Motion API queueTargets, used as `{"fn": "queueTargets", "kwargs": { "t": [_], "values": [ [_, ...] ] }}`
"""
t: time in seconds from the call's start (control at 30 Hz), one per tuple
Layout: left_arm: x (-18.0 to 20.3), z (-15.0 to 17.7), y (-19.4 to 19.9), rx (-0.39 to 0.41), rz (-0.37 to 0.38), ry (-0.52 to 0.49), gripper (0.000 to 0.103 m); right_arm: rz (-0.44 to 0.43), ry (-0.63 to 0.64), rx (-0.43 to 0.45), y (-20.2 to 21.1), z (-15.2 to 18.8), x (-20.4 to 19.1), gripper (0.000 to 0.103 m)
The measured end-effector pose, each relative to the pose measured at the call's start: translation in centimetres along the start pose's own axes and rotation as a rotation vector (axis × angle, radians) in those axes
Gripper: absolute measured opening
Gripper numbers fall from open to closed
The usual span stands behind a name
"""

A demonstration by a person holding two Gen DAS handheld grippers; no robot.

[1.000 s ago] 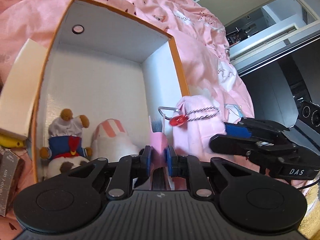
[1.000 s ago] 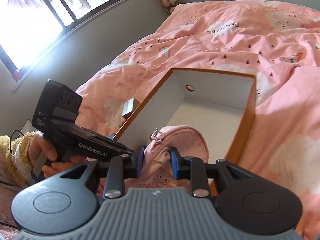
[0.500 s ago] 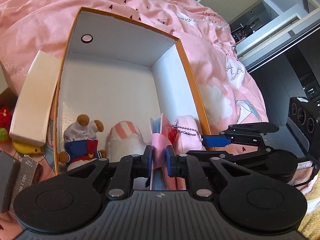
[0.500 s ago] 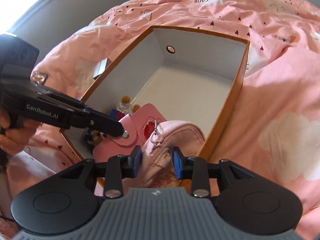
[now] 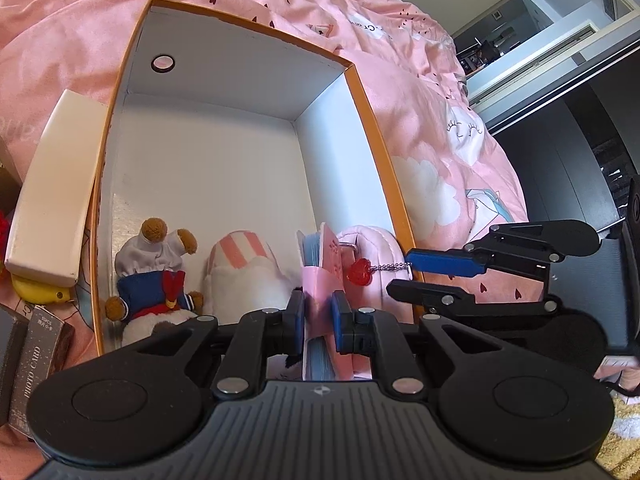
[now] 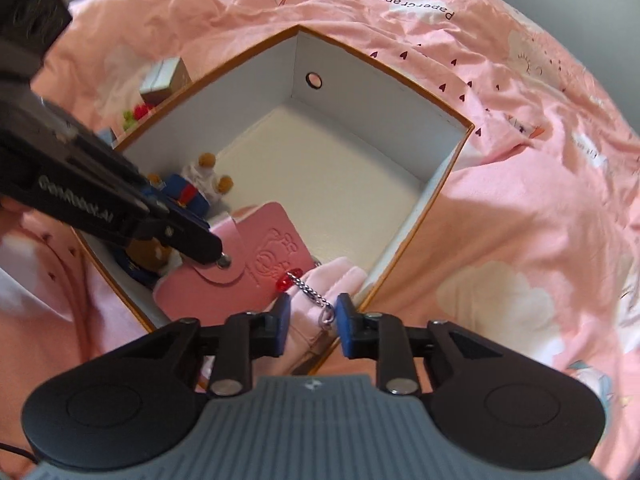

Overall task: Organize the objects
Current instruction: 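Lower the pink wallet into the box with the left gripper while the right gripper lowers the pouch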

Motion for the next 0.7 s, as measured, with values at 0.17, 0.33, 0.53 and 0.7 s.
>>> {"fn": "queueTargets", "kwargs": {
  "t": [0.17, 0.33, 0.53, 0.7],
  "values": [
    [0.2, 0.4, -0.9, -0.045, 0.02, 0.0, 0.017, 0.057, 0.151, -0.03, -1.0, 0.2, -1.8, 0.018],
    [0.1, 0.9, -2.3, -0.088, 0.008, -0.003, 0.016, 0.08, 0.189, -0.04, -1.8, 0.3, -2.1, 0.018],
    [-0.1, 1.1, -3.1, -0.102, 0.012, -0.01, 0.017, 0.091, 0.186, -0.045, -3.0, 0.2, -2.1, 0.021],
    [-0.3, 1.3, -2.9, -0.109, 0.019, -0.008, 0.018, 0.108, 0.144, -0.024, -2.3, 0.2, -2.0, 0.021]
  ]
}}
Point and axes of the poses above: each gripper's, at about its wrist camera, not at the fingertips, and y roughly against the way its jaws point, x to its right, z to its underside, the point moved 3 cm from there along -y, roughly the way its jaws point, and after that the axes turned 11 degrees about y, right-handed, at the moved point
